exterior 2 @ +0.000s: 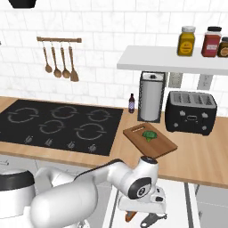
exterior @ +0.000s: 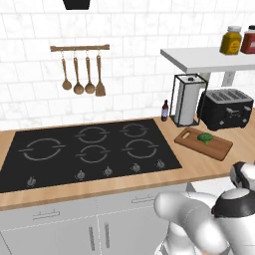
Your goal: Place the appropriate cutting tool for cutting the broccoli skin on the cutting board.
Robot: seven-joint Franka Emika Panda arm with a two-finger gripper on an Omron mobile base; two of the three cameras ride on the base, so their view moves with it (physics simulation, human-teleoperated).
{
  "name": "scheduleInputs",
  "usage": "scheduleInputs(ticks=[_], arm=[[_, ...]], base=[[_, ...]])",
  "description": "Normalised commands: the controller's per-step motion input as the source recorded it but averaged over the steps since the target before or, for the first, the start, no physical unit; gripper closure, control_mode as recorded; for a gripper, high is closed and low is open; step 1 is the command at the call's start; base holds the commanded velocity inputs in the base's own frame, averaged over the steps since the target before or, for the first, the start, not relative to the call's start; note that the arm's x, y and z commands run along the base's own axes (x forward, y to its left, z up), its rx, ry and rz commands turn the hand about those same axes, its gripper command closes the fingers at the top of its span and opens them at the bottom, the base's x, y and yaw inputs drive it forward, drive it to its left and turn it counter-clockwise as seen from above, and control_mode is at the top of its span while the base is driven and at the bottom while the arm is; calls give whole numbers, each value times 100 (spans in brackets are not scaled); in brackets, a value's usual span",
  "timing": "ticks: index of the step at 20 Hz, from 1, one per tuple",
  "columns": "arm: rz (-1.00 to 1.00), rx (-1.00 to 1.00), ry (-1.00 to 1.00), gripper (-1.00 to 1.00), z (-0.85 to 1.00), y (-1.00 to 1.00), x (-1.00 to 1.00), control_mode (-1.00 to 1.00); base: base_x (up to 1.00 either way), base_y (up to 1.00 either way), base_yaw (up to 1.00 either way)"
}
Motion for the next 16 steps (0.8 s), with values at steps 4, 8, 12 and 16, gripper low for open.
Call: scheduleInputs(ticks=[4,8,12,16], arm=[[-3,5,-8,-100,-5,0,56,-100],[-12,0,-5,-100,-19,11,38,-100],[-14,-2,0,-100,-37,5,23,-100],[-12,-6,-1,-100,-45,15,4,-100]], base=[[0,0,0],[0,0,0],[0,0,0],[0,0,0]])
